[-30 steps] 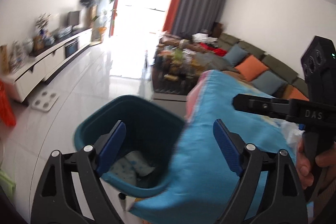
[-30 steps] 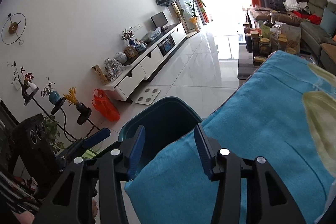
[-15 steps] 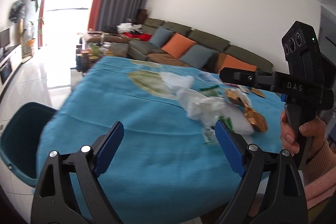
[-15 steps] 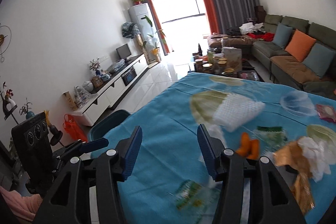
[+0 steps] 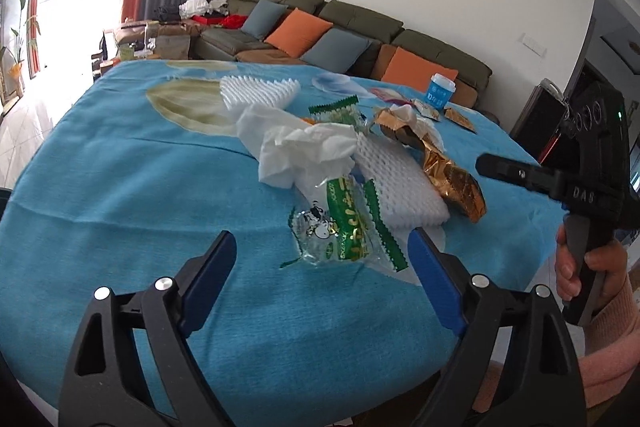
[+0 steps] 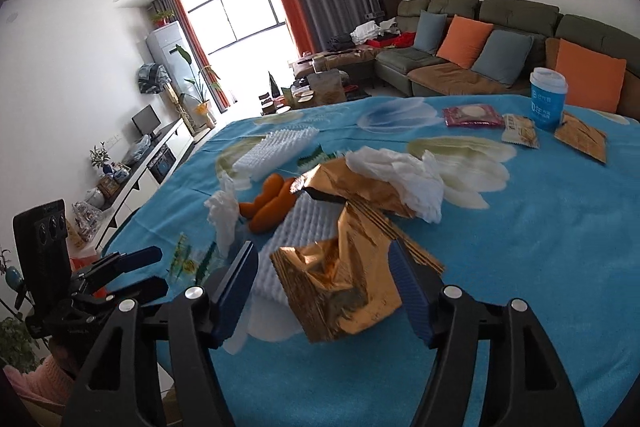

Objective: Collect trash
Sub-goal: 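Grasp the clear green wrapper with the left tool while the right tool grasps the gold foil bag, then carry the wrapper and foil bag to the teal bin and release both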

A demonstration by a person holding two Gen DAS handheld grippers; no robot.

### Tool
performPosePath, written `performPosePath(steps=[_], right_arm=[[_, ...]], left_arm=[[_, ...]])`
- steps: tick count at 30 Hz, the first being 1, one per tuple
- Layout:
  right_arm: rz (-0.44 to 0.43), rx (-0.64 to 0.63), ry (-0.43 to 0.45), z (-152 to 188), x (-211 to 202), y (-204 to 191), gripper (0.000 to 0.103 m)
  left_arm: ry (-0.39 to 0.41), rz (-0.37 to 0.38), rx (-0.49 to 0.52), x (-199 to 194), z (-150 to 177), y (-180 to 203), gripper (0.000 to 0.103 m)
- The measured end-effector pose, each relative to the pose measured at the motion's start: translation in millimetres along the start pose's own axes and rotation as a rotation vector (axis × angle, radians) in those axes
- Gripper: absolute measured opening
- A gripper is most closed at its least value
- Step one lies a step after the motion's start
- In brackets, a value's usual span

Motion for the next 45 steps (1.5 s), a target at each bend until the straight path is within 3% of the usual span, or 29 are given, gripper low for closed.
performPosePath(steps=[11, 15, 21, 25, 45], right_arm=[[0.05, -0.107, -0.047, 18, 13, -16, 0.069], [0.055, -0.104, -0.066, 22, 17, -13, 0.048], [0.04, -0.081, -0.066, 23, 13, -9, 0.028], [0.025, -0.076, -0.058, 21, 10, -10, 0.022], [-0.116, -0.137, -0.031, 9, -2, -55, 0.021]], left_arm=[[-0.076, 0.029, -0.021, 18, 4, 7, 0.059], [-0.079, 0.038, -0.027, 19, 4, 8, 0.057], [-0.079, 0.058, -0.034, 17, 5, 9, 0.048], [-0.074, 0.059, -0.038, 15, 5, 8, 0.047], [-0.005, 0.02, -0.059, -14, 4, -16, 0.041]])
Point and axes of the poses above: each gripper's, at about its wrist camera, not at the fingertips, and x roughly the way its jaws point, y to its right, z to its underside, the point moved 3 cm from there along x, roughly the way its jaws point, and after that the axes turned 15 degrees about -z, right-handed, at the moved point
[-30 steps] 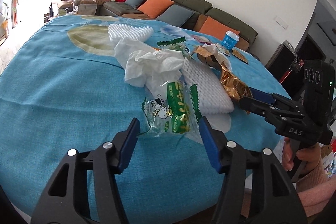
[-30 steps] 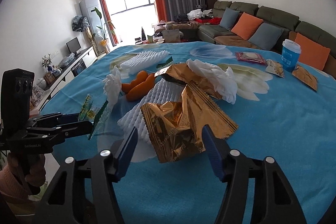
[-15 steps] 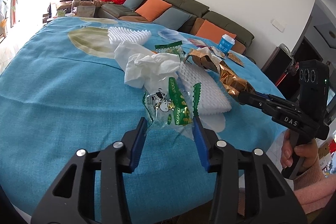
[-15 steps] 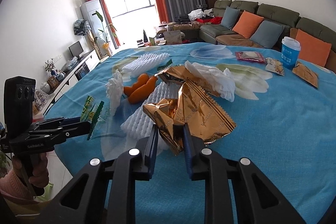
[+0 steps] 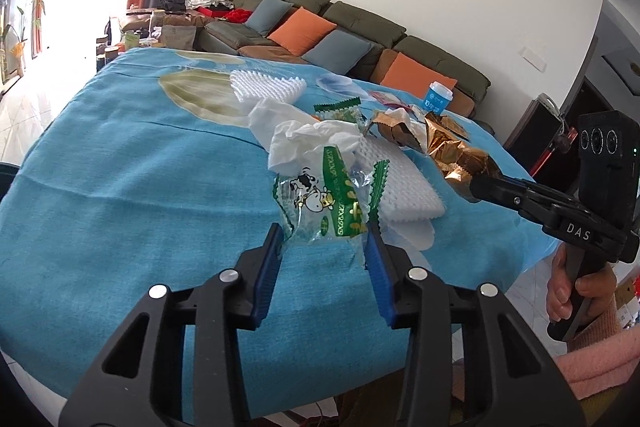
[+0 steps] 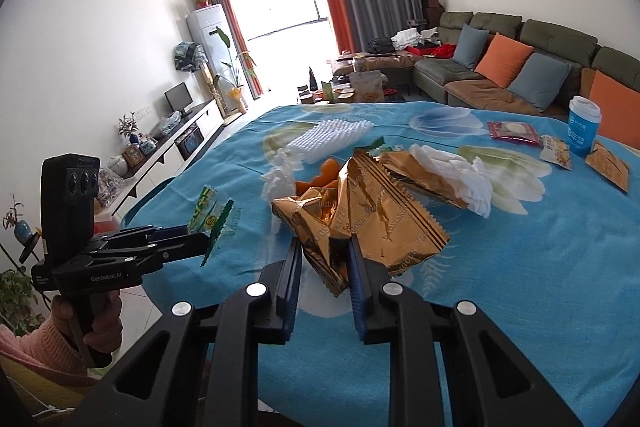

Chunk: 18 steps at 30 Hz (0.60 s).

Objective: Collect trash
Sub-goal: 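Carry the wrapper and foil bag to the teal bin and release both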

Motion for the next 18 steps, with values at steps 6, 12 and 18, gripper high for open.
performPosePath(steps=[6, 12, 18], right_arm=[[-0.053, -0.034, -0.008, -5, 14, -14, 0.021], [-0.121, -0.075, -0.027, -12, 34, -34, 0.021], [-0.194, -0.127, -0.048, -23, 59, -57, 0.021]], left_arm=[[0.024, -0.031, -0.012, -12, 0, -11, 0.041], [0.048, -0.062, -0.038, -24, 1, -26, 0.041], [0.07, -0.11, -0.072, -38, 3, -46, 0.041]])
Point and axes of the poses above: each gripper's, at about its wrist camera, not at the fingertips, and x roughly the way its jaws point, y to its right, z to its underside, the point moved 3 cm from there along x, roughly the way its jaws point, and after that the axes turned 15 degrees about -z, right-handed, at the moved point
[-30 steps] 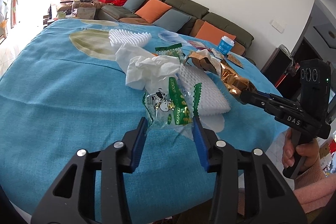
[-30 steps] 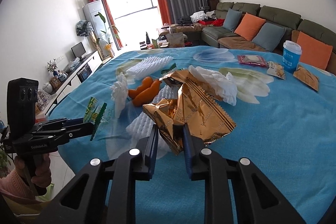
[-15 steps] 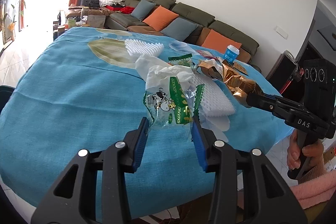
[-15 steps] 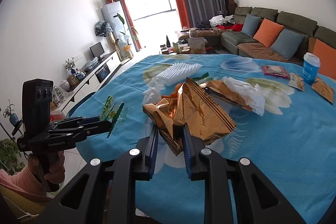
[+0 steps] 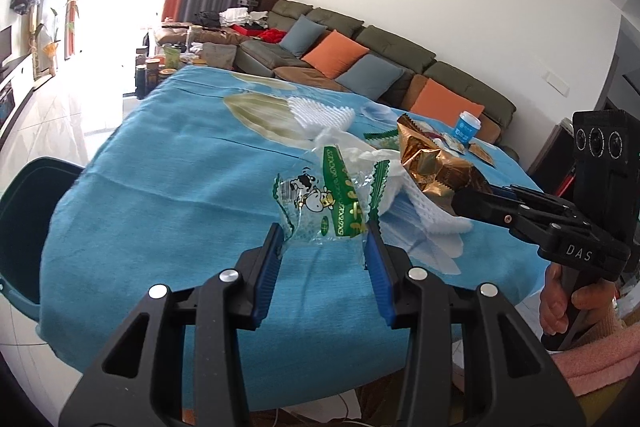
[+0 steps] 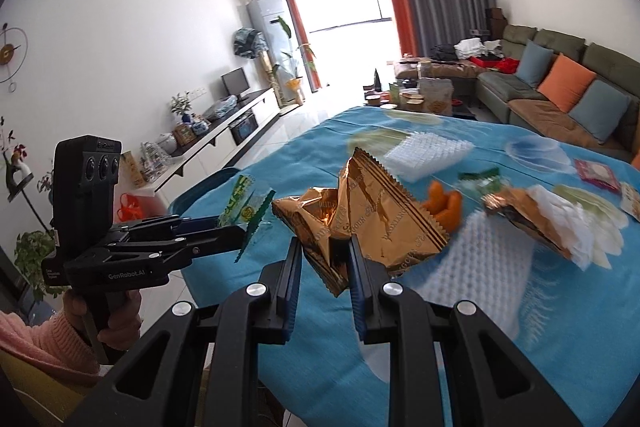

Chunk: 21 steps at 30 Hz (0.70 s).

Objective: Collect trash
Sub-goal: 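Carry the wrapper and foil bag to the teal bin and release both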

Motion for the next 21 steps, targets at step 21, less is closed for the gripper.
performPosePath(steps=[21], right_arm=[[-0.221, -0.092, -0.138, -41, 104, -43, 0.021]], left_arm=[[0.046, -0.189, -0.152, -35, -1, -89, 0.041]])
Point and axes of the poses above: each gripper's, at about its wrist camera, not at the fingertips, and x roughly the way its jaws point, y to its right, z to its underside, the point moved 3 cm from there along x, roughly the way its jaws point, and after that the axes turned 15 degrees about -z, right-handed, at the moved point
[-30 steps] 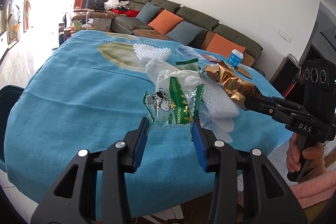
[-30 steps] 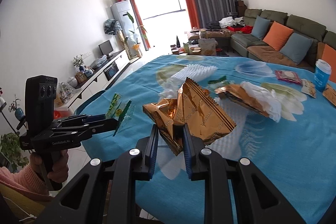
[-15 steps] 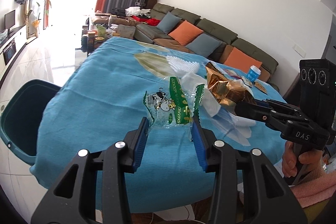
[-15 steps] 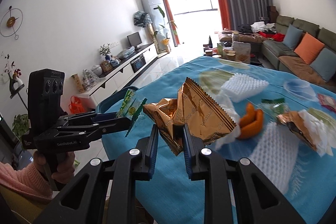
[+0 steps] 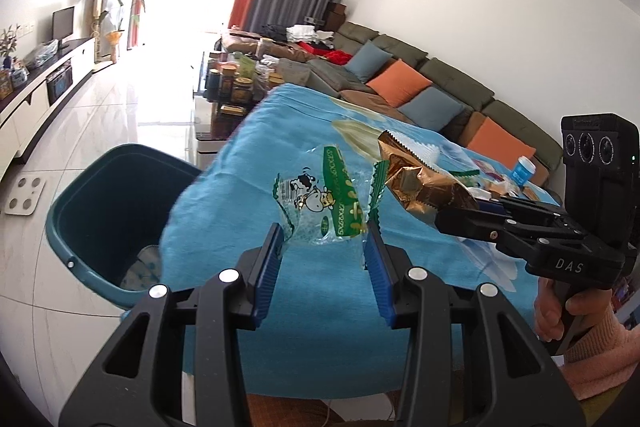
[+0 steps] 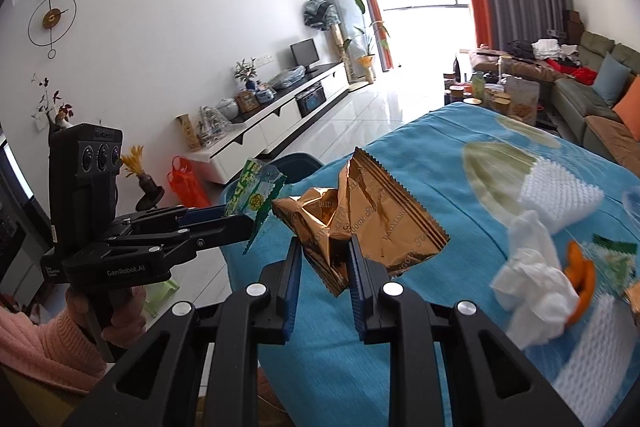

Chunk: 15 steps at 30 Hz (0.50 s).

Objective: Collect trash
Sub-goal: 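Carry the wrapper and foil bag to the teal bin and release both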

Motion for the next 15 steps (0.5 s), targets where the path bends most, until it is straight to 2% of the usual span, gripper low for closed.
performPosePath(steps=[15], right_arm=[[-0.103, -0.062, -0.079, -38, 69, -12, 0.021]], left_arm=[[0.01, -0.12, -0.097, 4, -9, -62, 0.041]])
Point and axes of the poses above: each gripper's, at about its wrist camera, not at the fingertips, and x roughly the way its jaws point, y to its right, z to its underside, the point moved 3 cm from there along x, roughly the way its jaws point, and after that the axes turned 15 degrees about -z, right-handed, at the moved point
